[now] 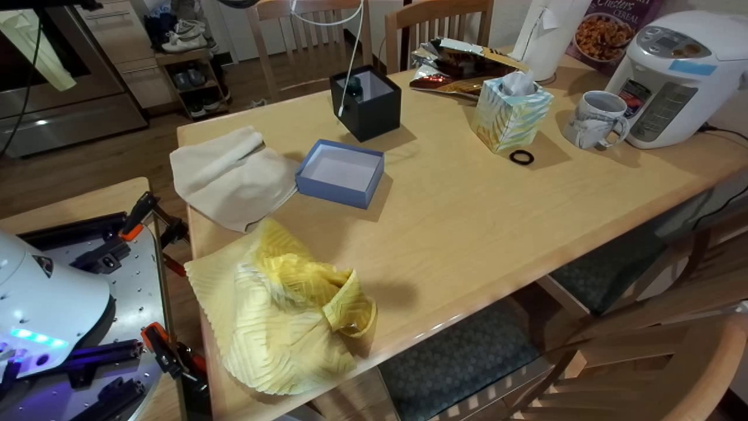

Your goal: Put the cable in the black box

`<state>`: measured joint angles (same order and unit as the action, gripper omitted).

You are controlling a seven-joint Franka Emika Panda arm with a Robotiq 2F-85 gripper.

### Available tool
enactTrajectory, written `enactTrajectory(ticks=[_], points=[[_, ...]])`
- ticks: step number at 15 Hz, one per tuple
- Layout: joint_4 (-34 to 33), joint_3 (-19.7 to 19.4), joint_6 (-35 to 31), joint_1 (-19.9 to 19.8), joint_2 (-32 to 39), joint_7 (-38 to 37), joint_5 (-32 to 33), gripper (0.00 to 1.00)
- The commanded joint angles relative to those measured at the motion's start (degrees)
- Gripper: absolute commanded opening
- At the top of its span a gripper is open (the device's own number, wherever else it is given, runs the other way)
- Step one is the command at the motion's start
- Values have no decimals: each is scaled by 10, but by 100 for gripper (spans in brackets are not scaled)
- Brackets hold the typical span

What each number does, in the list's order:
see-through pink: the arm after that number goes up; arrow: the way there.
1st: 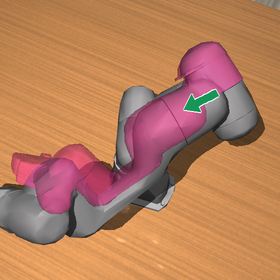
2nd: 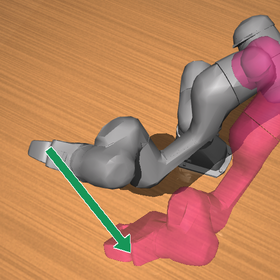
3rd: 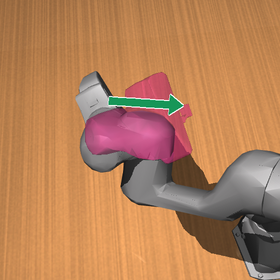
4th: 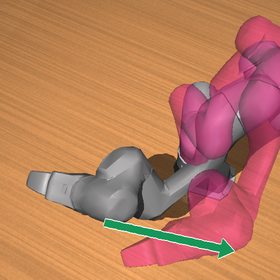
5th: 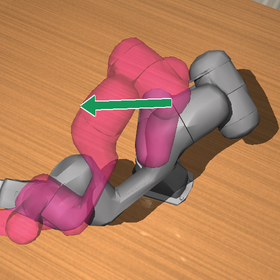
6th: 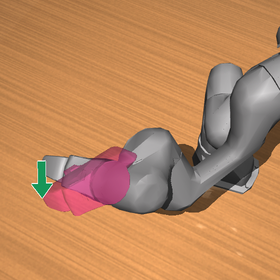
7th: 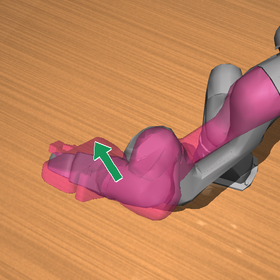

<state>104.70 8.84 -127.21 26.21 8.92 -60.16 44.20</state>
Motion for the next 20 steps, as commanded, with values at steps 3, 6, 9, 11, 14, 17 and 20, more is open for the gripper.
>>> enactTrajectory(ticks=[3,6,9,11,14,17,20], points=[[-13,24,8,-15,-22,-43,67,1],[-19,32,8,-20,-31,-58,90,1],[-26,39,10,-23,-37,-67,108,1],[-28,42,4,-29,-34,-63,101,1],[-20,40,-5,-43,-22,-52,70,1],[-3,35,-14,-57,-10,-53,49,1],[13,32,-29,-68,7,-52,24,1]])
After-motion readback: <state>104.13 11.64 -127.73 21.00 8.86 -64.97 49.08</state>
